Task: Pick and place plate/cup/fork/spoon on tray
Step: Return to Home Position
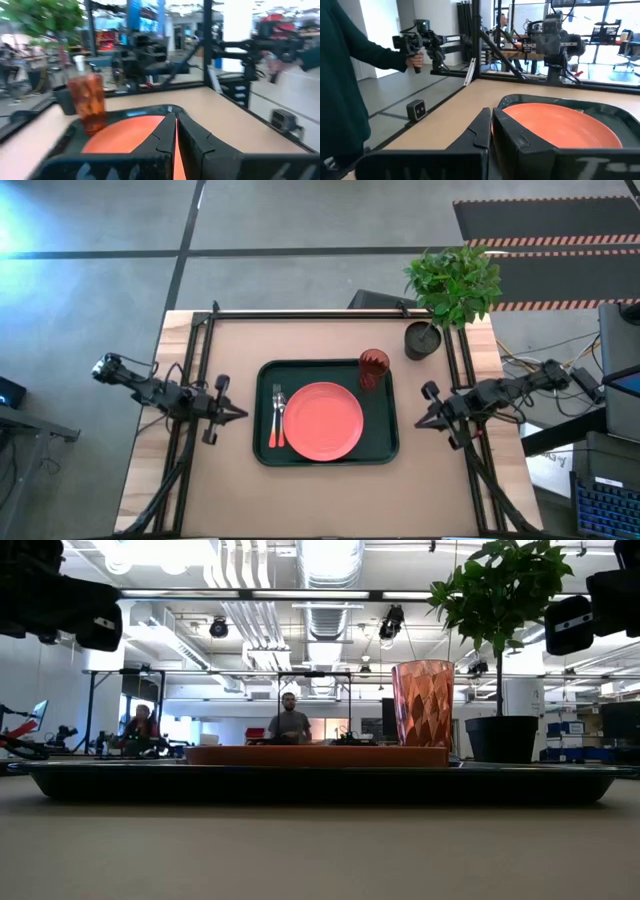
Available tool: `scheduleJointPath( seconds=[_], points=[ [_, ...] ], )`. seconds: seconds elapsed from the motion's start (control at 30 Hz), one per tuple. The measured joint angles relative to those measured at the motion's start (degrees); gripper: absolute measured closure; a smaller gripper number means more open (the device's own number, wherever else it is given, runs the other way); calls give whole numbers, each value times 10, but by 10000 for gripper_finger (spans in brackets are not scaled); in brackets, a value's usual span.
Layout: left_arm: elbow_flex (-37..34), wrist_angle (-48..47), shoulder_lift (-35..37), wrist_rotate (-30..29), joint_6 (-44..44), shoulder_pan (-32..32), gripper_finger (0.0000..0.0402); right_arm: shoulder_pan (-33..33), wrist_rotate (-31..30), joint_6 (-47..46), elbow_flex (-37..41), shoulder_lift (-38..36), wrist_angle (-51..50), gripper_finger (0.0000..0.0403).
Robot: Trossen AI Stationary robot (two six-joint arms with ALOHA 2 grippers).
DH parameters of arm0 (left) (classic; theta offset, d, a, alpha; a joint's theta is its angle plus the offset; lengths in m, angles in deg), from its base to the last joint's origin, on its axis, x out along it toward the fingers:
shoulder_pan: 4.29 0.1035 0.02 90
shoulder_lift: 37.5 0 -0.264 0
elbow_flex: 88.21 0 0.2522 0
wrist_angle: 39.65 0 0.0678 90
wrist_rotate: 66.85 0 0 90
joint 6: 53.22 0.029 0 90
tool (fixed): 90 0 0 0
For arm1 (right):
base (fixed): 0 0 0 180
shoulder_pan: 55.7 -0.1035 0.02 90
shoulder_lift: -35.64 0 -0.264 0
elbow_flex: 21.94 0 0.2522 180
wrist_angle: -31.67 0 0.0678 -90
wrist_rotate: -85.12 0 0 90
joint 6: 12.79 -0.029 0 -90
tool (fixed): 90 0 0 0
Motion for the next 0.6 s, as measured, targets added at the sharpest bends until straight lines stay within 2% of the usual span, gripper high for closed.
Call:
scheduleJointPath(
  seconds=[0.13, 0.3, 0.47, 0.6],
  points=[
    [0, -1, 26, -1, 7, 38, 402, 27, 0, 14, 0, 0, 0, 394],
    [0, -2, 31, 8, 10, 78, 402, 107, 0, 31, 0, 0, -1, 394],
    [0, -6, 24, 15, -14, 88, 402, 172, 16, 27, 0, 2, 1, 394],
    [0, -7, 13, 16, -16, 88, 402, 181, 48, 31, 0, 8, 6, 394]
  ],
)
